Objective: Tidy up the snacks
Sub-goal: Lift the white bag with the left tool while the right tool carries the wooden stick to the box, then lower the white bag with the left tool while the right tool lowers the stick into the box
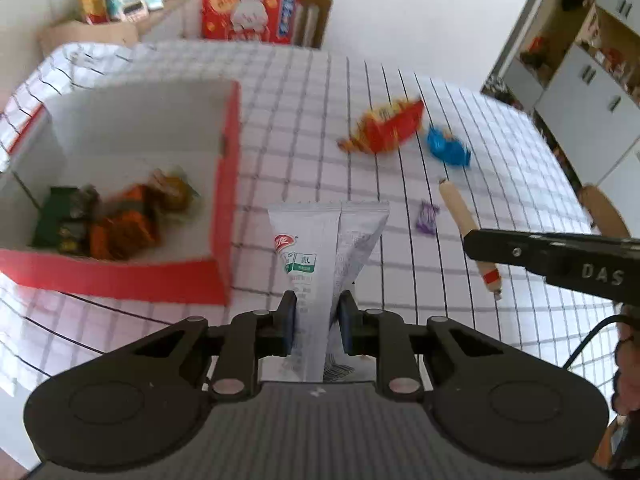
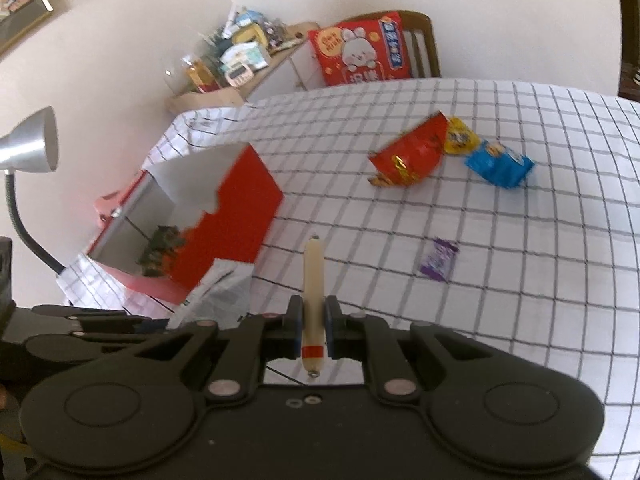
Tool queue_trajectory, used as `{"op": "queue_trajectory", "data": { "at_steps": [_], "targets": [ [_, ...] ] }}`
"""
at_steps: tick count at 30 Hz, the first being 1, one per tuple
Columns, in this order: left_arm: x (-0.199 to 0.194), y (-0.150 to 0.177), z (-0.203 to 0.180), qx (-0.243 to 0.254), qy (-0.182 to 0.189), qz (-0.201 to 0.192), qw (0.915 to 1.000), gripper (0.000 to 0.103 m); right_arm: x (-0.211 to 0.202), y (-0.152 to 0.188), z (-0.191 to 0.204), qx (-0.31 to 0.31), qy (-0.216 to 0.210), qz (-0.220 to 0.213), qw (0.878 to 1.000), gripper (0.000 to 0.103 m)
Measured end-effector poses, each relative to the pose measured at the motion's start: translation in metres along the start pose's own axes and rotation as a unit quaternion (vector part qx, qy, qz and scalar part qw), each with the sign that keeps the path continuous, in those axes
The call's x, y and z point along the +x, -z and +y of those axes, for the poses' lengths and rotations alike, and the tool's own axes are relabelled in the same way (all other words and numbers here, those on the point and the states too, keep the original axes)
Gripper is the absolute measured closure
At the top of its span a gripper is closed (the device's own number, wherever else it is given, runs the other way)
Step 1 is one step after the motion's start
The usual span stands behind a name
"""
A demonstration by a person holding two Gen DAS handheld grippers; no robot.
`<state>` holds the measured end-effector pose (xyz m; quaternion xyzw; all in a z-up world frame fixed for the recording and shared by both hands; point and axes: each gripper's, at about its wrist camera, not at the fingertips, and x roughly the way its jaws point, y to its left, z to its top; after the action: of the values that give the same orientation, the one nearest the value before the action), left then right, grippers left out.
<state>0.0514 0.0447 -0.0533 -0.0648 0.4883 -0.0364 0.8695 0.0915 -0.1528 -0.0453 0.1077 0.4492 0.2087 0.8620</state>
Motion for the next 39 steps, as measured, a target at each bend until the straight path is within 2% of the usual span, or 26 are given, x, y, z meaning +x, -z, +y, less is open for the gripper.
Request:
{"op": "queue_trajectory", "data": {
  "at_steps": [9, 14, 19, 26, 31, 39],
  "targets": [
    [-0.05, -0.032, 0.051, -0.041, -0.035, -0.061, 0.9967, 0.082, 0.011, -0.041, 0.052, -0.038, -0.037, -0.023, 0.998, 0.093],
    [-0.056, -0.044, 0.086, -0.059, -0.064, -0.073, 0.9936, 0.082, 0.029, -0.059, 0.085, -0.059, -0.049, -0.028, 0.997, 0.093],
    [-0.052, -0.055, 0.124, -0.074, -0.091, -0.071, 0.9905, 0.082, 0.057, -0.073, 0.112, -0.068, -0.053, -0.022, 0.996, 0.093],
    [-0.037, -0.062, 0.165, -0.078, -0.119, -0.058, 0.9881, 0.082, 0.1, -0.081, 0.139, -0.076, -0.039, -0.001, 0.996, 0.093],
    [-0.016, -0.072, 0.193, -0.076, -0.133, -0.032, 0.9877, 0.082, 0.133, -0.082, 0.153, -0.086, -0.021, 0.021, 0.996, 0.093],
    [0.02, -0.085, 0.214, -0.052, -0.16, 0.005, 0.9858, 0.082, 0.186, -0.078, 0.171, -0.111, 0.01, 0.055, 0.992, 0.093]
  ]
}}
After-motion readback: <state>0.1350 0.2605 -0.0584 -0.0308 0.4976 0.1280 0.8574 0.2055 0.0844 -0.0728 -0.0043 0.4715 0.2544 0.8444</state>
